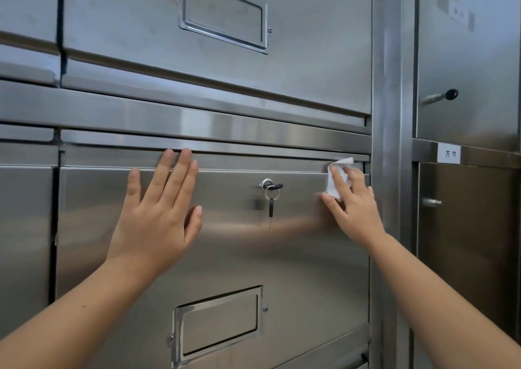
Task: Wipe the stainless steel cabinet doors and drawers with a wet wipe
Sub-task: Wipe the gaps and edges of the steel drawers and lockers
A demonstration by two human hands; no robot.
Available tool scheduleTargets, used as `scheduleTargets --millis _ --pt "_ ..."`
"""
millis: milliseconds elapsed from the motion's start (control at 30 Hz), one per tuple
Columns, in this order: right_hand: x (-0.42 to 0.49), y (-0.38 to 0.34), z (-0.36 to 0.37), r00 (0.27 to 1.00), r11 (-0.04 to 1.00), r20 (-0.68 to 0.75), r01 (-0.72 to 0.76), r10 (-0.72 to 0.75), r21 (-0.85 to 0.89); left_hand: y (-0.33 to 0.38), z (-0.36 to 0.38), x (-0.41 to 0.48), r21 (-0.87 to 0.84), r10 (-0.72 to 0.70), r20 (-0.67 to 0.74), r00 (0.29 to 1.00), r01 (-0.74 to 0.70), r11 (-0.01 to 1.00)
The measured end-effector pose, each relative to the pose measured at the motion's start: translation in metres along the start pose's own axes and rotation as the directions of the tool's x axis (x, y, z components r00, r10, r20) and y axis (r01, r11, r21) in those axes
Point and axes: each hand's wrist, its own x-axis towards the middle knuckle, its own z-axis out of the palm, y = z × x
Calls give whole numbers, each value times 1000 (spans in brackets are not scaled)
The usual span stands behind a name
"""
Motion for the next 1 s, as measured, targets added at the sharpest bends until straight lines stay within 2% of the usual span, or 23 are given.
scheduleTargets --millis 133,400,600,700,867,1000 --pt "-1 -9 4 999 999 -5 49 -49 14 0 -1 0 -2 2 -8 1000 -2 1000" --pt "11 21 -11 996 995 -10 -93 93 -31 0 0 1 -4 6 -11 1000 -6 1000" --pt "9 8 2 986 986 -95 -147 140 -79 0 -1 0 -5 5 -8 1000 -5 1000" --pt "7 0 11 967 974 -136 -222 216 -31 0 -2 0 -9 6 -9 1000 -6 1000" --pt "18 -12 15 902 931 -252 -304 350 204 1 -3 1 -15 0 -9 1000 0 1000" --pt "45 -10 15 921 913 -105 -346 374 214 1 -2 1 -13 1 -15 1000 -1 1000"
